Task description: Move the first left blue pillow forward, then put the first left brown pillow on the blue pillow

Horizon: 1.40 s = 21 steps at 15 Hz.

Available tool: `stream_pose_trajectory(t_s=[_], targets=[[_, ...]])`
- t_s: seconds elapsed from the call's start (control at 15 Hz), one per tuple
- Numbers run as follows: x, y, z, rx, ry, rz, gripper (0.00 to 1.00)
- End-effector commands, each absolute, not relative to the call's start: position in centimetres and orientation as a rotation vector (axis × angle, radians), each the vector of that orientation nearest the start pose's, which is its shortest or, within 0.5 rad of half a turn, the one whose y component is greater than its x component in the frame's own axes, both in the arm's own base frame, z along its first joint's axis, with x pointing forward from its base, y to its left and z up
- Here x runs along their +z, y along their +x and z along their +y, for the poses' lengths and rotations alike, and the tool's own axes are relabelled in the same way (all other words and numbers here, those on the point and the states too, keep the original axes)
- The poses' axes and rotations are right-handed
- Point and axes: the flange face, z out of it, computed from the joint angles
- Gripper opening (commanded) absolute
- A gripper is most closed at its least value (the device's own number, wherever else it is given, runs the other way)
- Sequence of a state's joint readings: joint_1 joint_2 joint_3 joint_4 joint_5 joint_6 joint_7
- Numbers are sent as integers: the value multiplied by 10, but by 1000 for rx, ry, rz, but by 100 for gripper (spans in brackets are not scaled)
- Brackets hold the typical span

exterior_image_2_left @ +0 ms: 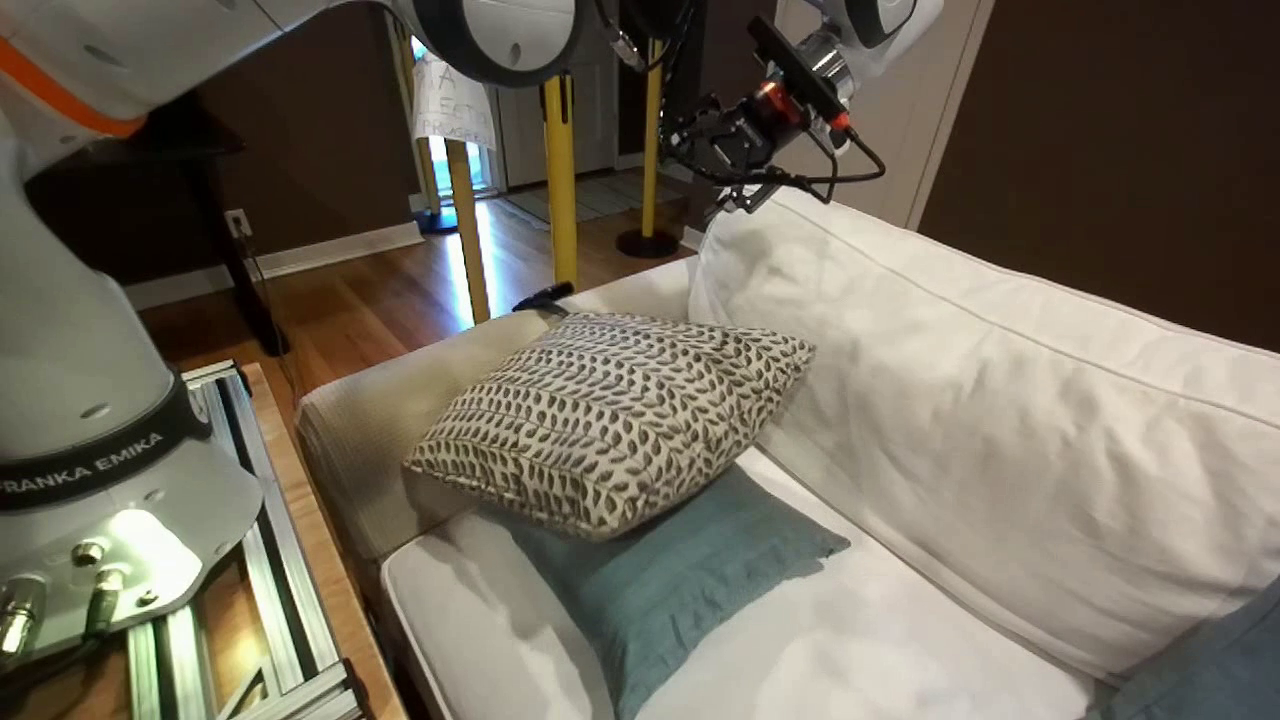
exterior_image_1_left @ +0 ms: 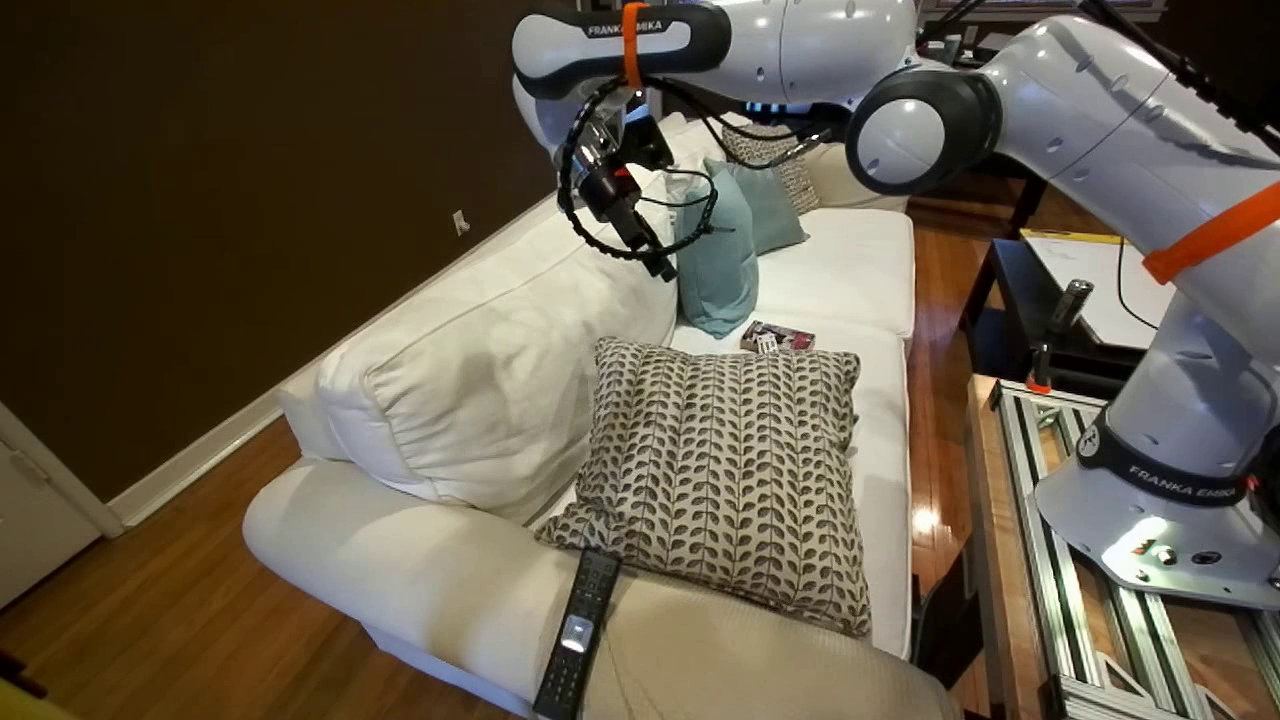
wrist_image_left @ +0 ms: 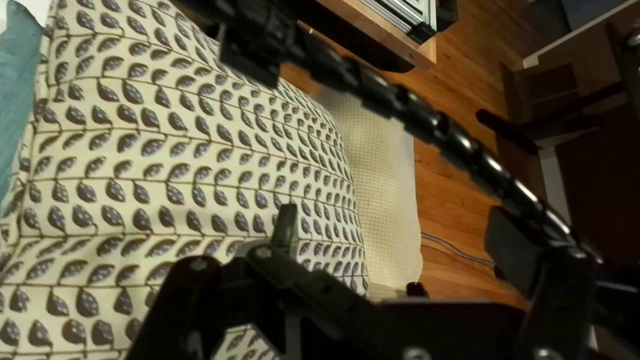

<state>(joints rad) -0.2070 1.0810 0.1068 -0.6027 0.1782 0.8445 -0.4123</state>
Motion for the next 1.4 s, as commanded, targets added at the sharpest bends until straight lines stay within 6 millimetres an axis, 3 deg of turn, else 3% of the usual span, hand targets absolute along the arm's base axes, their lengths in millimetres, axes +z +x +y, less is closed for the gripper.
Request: stream_pose_trajectory(t_s=[0.0,0.73,1.33], targets=[[337,687,-98,873,-2469,-413,100],[390,670,-180,711,-2517,-298,100],[415,659,-211,653,-2560,-302,100]])
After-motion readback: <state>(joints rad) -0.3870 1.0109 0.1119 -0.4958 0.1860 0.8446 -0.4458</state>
